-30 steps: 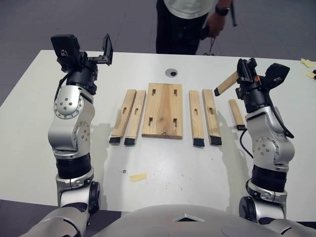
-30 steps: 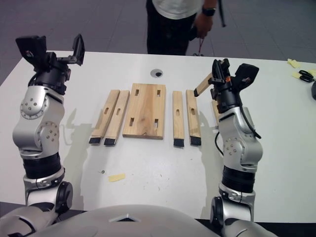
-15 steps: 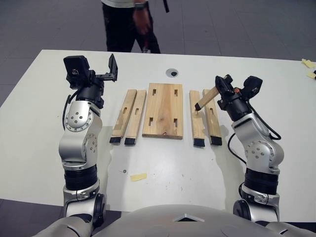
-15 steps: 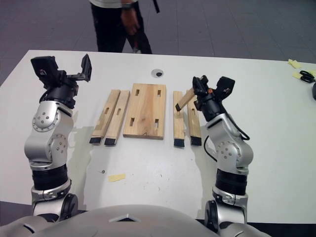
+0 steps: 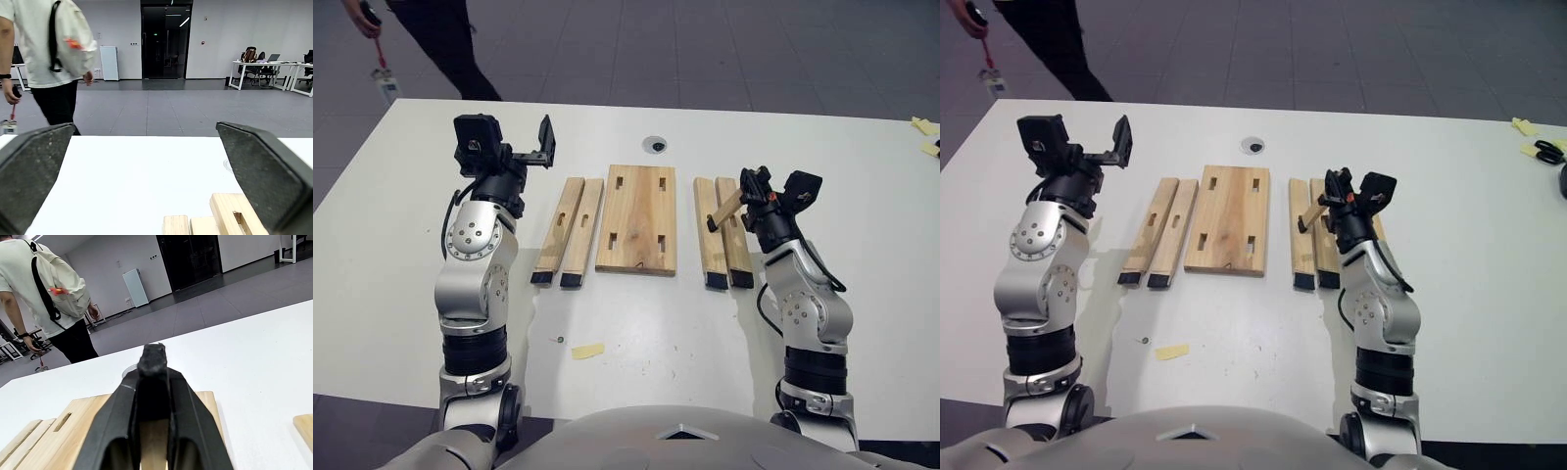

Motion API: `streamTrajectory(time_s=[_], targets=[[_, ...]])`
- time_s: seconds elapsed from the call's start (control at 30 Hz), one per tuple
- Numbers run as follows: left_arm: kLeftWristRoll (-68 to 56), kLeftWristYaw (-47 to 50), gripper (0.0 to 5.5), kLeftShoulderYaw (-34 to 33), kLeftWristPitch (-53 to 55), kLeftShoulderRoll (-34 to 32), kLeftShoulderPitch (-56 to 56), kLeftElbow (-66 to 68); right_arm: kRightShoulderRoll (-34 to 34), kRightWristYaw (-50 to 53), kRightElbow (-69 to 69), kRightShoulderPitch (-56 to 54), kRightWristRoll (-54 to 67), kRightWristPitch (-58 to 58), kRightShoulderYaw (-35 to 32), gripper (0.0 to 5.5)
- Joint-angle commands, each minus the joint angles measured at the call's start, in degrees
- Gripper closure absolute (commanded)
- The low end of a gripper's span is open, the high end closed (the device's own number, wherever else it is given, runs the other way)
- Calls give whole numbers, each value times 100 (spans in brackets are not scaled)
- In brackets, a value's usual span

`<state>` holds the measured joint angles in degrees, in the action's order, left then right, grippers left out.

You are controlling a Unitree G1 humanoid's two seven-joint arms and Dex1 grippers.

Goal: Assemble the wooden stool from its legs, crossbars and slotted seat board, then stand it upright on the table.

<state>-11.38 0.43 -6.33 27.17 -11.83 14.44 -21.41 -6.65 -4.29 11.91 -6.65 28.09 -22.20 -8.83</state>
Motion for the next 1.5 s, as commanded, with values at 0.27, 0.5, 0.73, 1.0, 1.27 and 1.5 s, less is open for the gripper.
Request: streamTrajectory(time_s=[0.27, 0.5, 0.73, 1.0, 1.27, 1.5], targets=[[135, -69, 10, 59, -110, 66, -76, 21, 43, -6, -428, -260, -425, 136, 1, 508], [170, -140, 10, 110, -140, 53, -2, 95, 116, 25, -798, -336, -646, 316, 76, 508], [273, -250, 10, 171, -184, 1, 38, 161, 84, 364, -1379, -336, -1195, 381, 122, 508], [465, -297, 10, 185, -209, -84, -137, 42, -198, 5, -775, 226, -1273, 198, 148, 508], [498, -264, 10, 31, -191, -63, -249, -56, -569, -770, -476, 1162, -1087, 590, -75, 508], [558, -318, 10, 84, -263, -101, -213, 35, -524, -779, -627, 1014, -1338, 1023, 125, 508]])
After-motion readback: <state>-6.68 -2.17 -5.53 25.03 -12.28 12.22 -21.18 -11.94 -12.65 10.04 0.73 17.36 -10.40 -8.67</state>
